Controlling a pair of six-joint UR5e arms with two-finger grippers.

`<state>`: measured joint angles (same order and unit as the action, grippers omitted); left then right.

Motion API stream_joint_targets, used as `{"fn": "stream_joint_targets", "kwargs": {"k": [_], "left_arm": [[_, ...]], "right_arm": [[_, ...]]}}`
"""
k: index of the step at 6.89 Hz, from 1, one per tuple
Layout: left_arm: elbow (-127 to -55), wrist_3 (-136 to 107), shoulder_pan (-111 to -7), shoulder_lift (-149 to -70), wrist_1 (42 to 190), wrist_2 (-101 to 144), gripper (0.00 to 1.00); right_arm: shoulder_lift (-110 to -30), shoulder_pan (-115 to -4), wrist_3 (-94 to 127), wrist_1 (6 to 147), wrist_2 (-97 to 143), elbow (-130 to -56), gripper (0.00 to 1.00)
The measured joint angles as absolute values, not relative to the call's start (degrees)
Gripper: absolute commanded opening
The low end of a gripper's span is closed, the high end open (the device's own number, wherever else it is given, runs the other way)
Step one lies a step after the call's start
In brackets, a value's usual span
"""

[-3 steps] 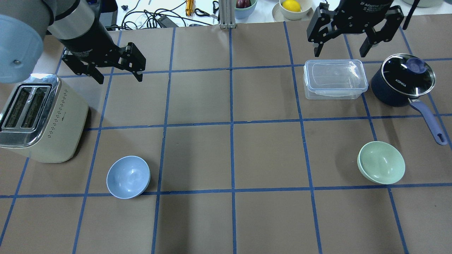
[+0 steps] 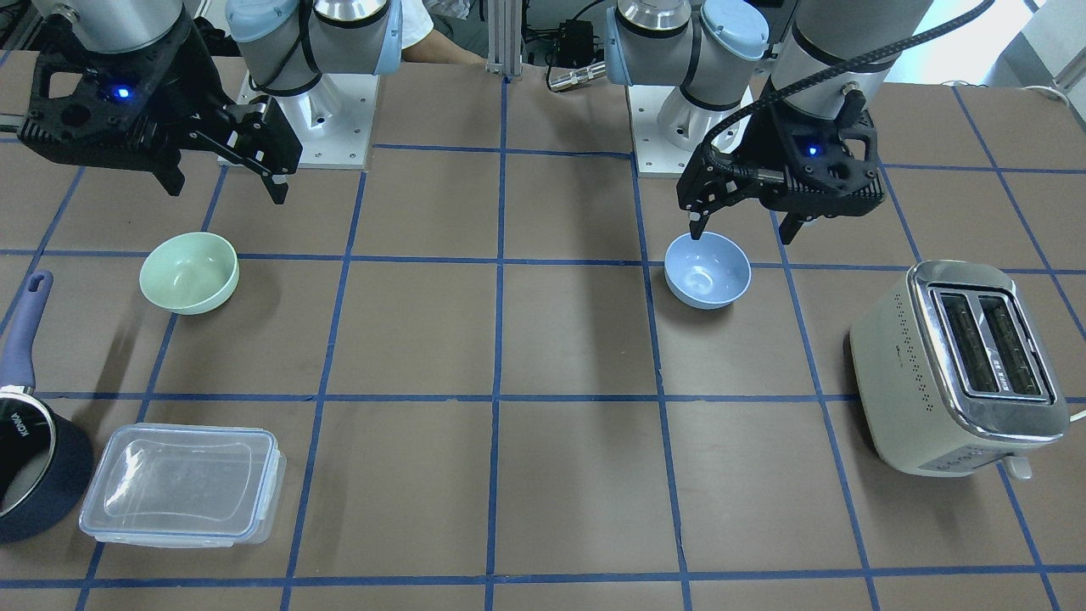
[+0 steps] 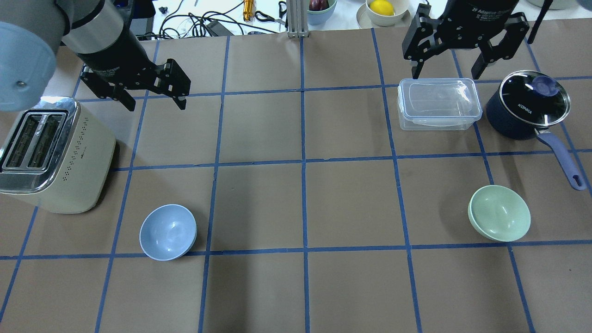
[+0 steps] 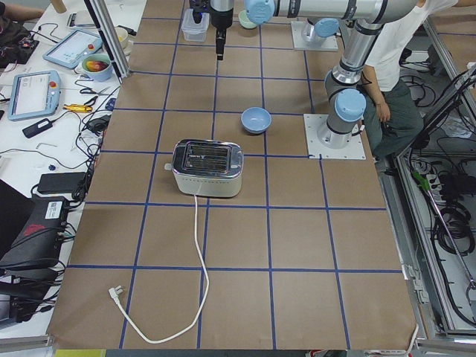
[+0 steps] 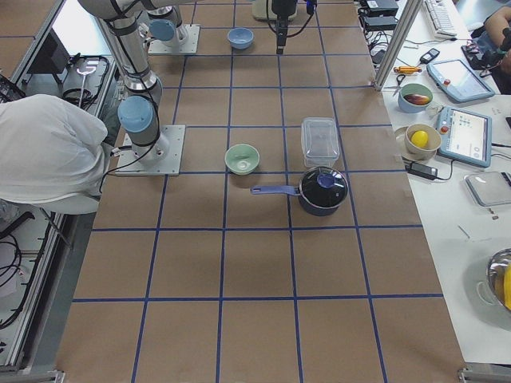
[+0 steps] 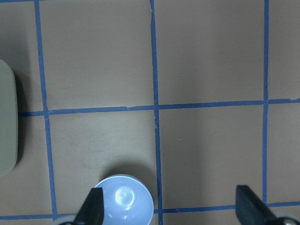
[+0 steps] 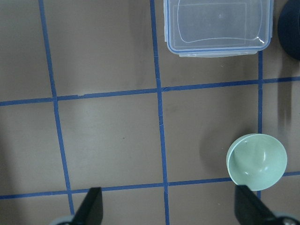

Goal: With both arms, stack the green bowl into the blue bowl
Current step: 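Lower the left gripper toward the light blue bowl's rim, then close the left gripper on the light blue bowl's rim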

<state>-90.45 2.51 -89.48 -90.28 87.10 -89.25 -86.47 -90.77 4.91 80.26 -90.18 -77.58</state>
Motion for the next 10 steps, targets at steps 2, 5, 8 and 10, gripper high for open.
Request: {"fn": "stream_joint_targets", "kwargs": {"k": [2, 5, 8, 10], "left_arm": [[-100.09, 0.28, -89.50, -90.16, 83.49, -89.06, 1.00], [-119.64, -1.00, -89.25, -93.16, 60.62, -89.08, 1.00], [-130.36, -0.58, -89.02, -95.15, 49.09, -92.00, 1.00], [-133.17, -1.11, -89.29, -94.13, 47.89, -92.42, 0.60]], "right_arm": [[-86.48, -90.68, 4.85, 80.19, -90.18, -77.60, 1.00], [-86.47, -90.61, 4.83, 80.04, -90.16, -77.61, 1.00], [-86.45, -90.53, 4.32, 79.82, -90.25, -77.61, 1.00], [-86.48, -90.47, 4.17, 78.95, -90.26, -77.61, 1.00]]}}
